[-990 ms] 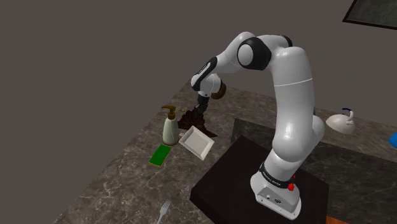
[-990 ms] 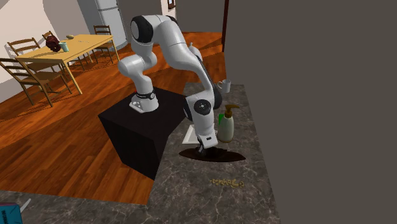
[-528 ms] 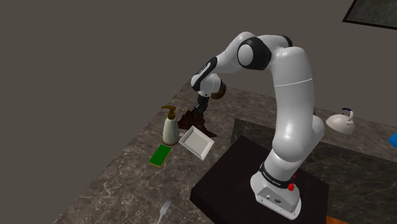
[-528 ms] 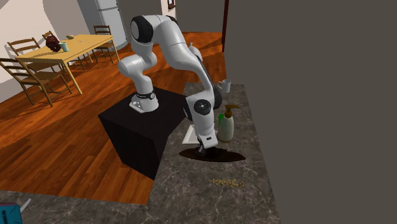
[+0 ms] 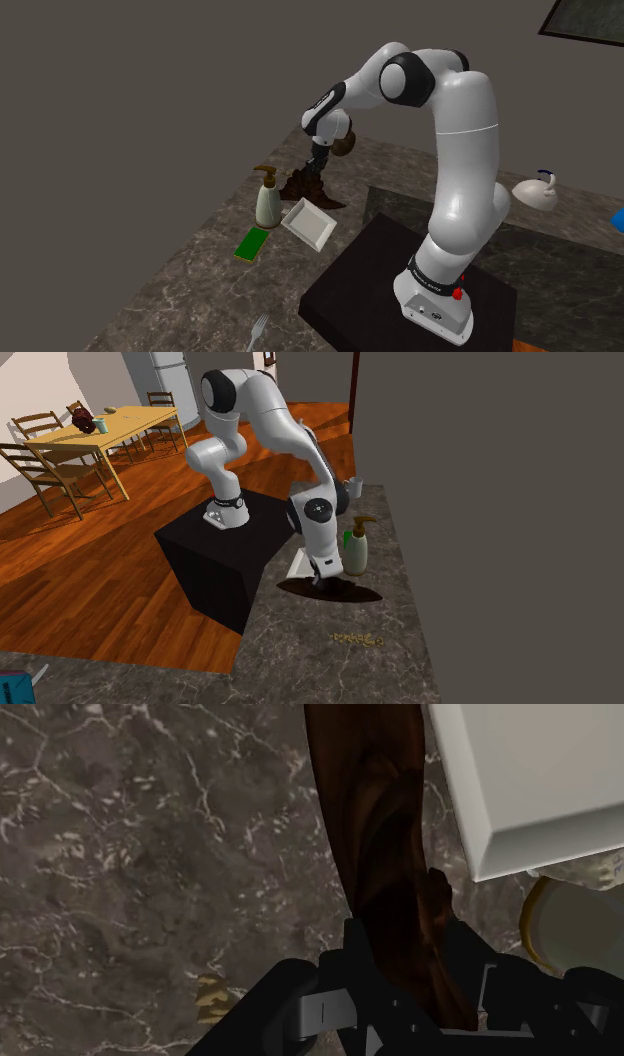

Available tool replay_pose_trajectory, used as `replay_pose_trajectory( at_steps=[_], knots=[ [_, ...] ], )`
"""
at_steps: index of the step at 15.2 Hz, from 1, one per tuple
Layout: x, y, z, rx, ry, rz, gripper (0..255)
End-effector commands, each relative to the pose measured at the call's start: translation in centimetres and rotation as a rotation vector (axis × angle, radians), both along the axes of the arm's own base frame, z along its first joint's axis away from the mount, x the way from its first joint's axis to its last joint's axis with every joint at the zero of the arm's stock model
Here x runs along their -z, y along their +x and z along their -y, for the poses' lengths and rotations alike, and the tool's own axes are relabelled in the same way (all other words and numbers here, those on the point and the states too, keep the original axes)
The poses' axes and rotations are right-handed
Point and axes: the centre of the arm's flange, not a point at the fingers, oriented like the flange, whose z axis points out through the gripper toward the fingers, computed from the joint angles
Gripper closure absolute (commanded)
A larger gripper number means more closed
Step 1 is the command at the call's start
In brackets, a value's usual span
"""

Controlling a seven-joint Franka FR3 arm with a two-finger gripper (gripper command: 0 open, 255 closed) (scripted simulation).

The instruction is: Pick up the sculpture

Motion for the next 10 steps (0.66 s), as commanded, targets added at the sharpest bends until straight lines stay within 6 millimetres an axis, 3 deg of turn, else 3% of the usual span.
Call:
replay_pose_trajectory(
  at_steps=[1, 8, 10],
  knots=[
    [-1.1, 0.0, 0.0, 0.0, 0.0, 0.001, 255],
    [-4.8, 0.0, 0.0, 0.0, 0.0, 0.001, 255],
    [-4.8, 0.0, 0.0, 0.0, 0.0, 0.001, 255]
  ],
)
